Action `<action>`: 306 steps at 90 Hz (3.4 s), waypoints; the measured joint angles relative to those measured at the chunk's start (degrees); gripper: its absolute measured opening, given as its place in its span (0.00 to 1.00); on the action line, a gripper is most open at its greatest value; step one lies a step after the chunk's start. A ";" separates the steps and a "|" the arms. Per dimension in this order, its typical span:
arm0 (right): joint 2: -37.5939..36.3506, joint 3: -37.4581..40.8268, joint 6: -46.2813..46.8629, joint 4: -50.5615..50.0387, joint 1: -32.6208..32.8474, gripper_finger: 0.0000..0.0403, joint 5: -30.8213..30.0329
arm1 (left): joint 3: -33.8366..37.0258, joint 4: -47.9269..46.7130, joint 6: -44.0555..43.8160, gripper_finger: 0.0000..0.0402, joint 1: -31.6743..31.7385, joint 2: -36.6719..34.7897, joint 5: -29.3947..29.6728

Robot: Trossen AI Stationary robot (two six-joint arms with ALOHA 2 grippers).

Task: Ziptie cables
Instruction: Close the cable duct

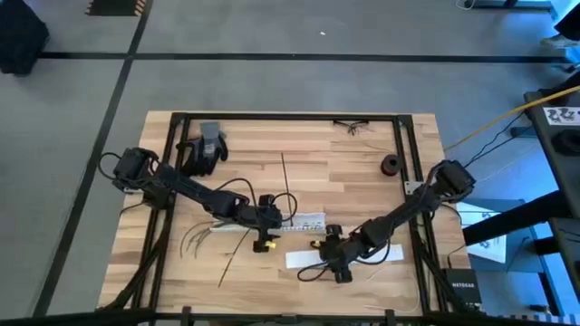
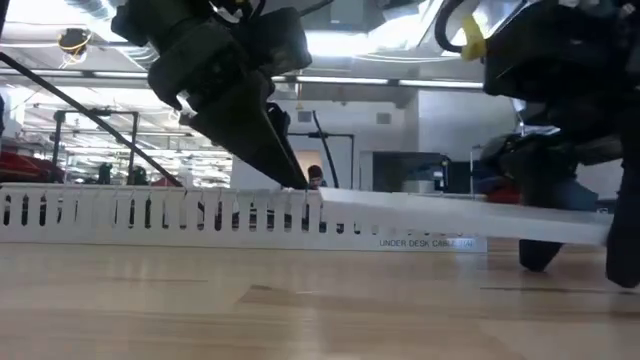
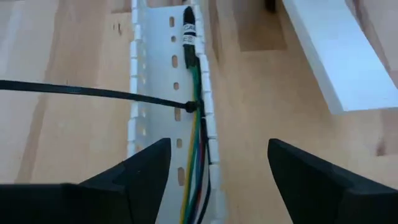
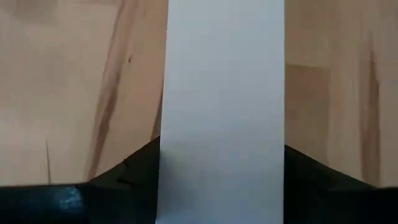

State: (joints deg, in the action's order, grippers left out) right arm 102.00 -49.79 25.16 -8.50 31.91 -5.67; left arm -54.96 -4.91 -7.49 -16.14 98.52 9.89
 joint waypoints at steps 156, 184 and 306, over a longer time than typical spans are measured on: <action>15.71 1.81 -4.32 33.87 1.45 0.67 -17.12 | 0.00 -0.05 -7.40 0.65 -8.13 -0.07 8.09; 15.75 1.85 -4.73 34.10 1.47 0.54 -17.27 | 0.00 -0.15 -7.26 0.65 -8.13 -0.07 8.05; -5.78 1.48 -4.51 8.10 1.45 0.31 -21.78 | -2.58 10.49 2.74 0.65 7.00 3.30 -3.75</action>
State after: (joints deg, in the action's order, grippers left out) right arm 96.23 -48.31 20.64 -0.40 33.36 -27.44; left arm -57.54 5.58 -4.74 -9.14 101.82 6.14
